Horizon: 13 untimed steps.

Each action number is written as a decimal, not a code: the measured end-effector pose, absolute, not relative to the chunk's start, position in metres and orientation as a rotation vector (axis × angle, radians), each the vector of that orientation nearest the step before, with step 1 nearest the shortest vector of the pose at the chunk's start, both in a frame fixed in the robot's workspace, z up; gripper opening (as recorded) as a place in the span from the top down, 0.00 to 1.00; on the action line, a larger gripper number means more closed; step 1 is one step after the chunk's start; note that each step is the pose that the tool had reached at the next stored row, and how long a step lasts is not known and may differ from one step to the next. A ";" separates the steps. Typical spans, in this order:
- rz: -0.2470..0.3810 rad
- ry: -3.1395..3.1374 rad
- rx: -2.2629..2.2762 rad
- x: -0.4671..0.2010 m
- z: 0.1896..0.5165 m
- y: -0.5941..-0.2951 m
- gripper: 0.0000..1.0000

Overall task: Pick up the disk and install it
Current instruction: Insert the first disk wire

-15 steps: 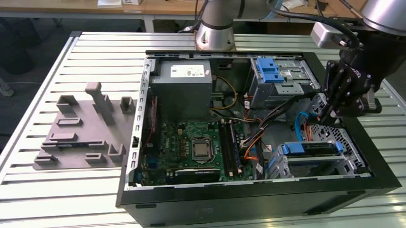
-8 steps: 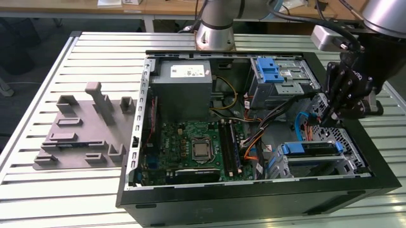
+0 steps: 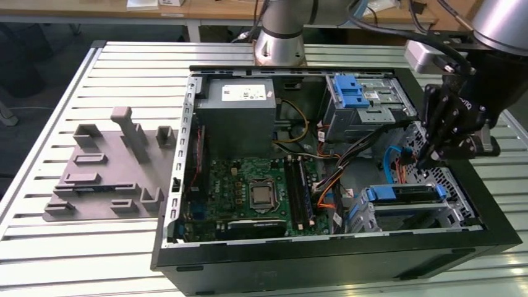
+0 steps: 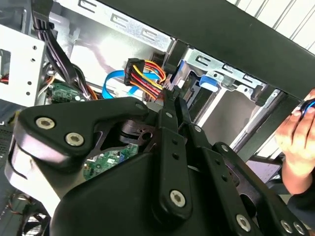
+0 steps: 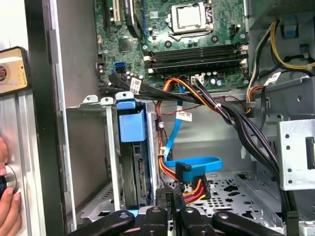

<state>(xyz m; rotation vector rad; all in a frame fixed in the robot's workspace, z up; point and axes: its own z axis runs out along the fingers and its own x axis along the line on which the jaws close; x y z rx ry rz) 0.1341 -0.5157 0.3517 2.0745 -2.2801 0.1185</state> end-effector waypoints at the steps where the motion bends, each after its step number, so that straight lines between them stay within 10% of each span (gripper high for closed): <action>1: 0.119 -2.274 2.082 0.134 0.352 -0.516 0.84; 13: 0.132 -2.213 2.159 0.129 0.349 -0.527 0.84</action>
